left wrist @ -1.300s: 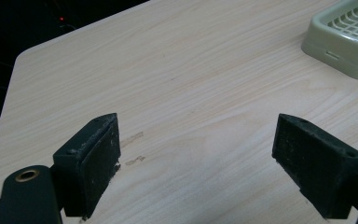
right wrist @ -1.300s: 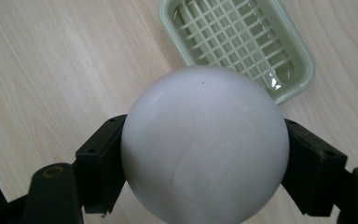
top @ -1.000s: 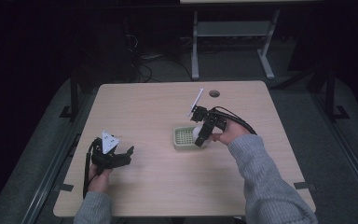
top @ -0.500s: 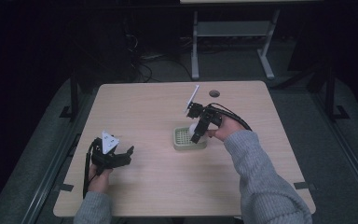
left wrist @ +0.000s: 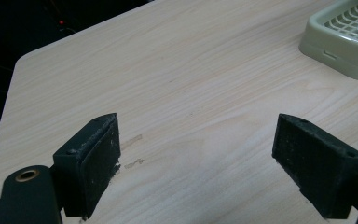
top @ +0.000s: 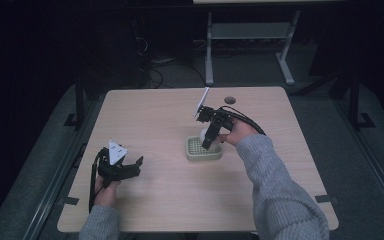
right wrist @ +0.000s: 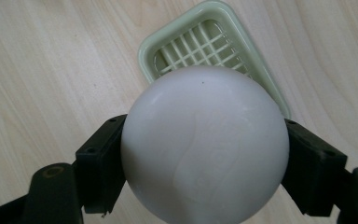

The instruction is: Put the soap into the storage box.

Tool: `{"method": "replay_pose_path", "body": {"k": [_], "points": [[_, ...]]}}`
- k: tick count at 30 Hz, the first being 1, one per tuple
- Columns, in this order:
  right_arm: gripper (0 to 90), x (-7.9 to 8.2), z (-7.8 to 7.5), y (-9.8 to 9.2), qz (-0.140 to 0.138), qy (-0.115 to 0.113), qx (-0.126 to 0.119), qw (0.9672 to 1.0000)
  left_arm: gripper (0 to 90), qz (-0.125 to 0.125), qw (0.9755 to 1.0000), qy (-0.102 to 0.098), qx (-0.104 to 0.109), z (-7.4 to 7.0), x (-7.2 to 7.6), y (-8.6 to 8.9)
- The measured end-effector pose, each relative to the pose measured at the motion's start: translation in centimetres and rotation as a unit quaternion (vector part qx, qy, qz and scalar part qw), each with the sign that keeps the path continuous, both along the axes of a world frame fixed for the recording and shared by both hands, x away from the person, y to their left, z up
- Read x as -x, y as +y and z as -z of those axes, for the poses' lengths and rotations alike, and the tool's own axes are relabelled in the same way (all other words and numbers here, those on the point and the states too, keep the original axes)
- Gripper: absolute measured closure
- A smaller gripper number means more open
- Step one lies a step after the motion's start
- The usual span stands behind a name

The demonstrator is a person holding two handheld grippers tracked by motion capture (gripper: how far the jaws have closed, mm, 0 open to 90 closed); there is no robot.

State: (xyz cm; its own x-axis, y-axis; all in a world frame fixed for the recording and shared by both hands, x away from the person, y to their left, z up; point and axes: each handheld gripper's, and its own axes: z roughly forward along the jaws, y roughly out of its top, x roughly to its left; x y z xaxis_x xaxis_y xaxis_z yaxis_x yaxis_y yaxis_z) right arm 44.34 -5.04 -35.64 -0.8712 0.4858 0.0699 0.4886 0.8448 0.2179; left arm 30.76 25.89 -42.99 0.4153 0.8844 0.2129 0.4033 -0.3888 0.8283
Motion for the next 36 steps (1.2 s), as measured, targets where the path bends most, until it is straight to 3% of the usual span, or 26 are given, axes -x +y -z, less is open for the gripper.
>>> {"method": "replay_pose_path", "body": {"k": [8,36], "points": [[23.3,-0.6,0.3,0.6,0.001,0.003,0.006,1.0,14.8,0.001,1.0,0.002,-0.004,0.0,0.0,0.0],[23.3,-2.1,4.1,1.9,0.01,0.0,0.024,0.9997,14.8,0.001,1.0,0.001,-0.002,-0.1,0.0,0.1]]}}
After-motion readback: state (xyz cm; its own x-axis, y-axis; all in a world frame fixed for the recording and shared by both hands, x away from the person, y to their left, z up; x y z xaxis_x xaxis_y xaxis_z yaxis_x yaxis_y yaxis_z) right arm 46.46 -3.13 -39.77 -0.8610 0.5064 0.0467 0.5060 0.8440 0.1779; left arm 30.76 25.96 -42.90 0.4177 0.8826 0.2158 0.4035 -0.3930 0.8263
